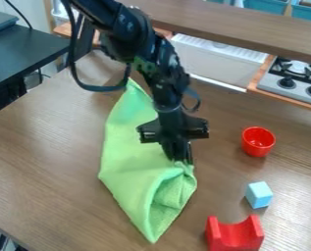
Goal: Unfold the cloth from top right to bottom left
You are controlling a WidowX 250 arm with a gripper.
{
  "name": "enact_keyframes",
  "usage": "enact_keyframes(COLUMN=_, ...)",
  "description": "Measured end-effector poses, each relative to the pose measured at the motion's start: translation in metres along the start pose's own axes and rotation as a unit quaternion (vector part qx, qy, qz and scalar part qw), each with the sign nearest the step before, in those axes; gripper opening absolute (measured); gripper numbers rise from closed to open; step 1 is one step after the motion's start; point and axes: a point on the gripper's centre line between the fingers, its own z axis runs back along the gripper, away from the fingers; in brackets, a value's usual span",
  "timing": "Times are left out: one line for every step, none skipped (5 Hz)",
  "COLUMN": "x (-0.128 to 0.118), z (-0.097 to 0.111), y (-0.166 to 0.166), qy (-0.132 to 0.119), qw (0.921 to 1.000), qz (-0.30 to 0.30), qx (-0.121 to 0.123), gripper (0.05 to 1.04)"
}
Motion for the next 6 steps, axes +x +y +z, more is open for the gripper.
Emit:
enact_keyframes(x=0.0088, z=0.0160, y=-0.0023, qy=0.009, qw=0.9997, qz=0.021, qx=-0.010, gripper=0.124)
enact_keyframes(x=0.0145, z=0.0217, y=-0.0059, qy=0.012, qw=0.9996, qz=0.024, qx=-0.009, gripper=0.310)
enact_keyframes(x=0.0158, z=0.0172, y=-0.0044, qy=0.012, qw=0.9996, qz=0.027, qx=-0.002, gripper=0.458)
enact_keyframes(x=0.0180, z=0.0159, y=-0.0058, qy=0.011, qw=0.9993, qz=0.034, qx=-0.004, gripper=0.207)
enact_keyframes(x=0.0162, z=0.0162, y=-0.0080, qy=0.018, qw=0.9990, qz=0.039, qx=-0.009, gripper=0.093)
enact_keyframes(x=0.0155, z=0.0177, y=-0.0049, qy=0.031, qw=0.9984, qz=0.044, qx=-0.018, gripper=0.068)
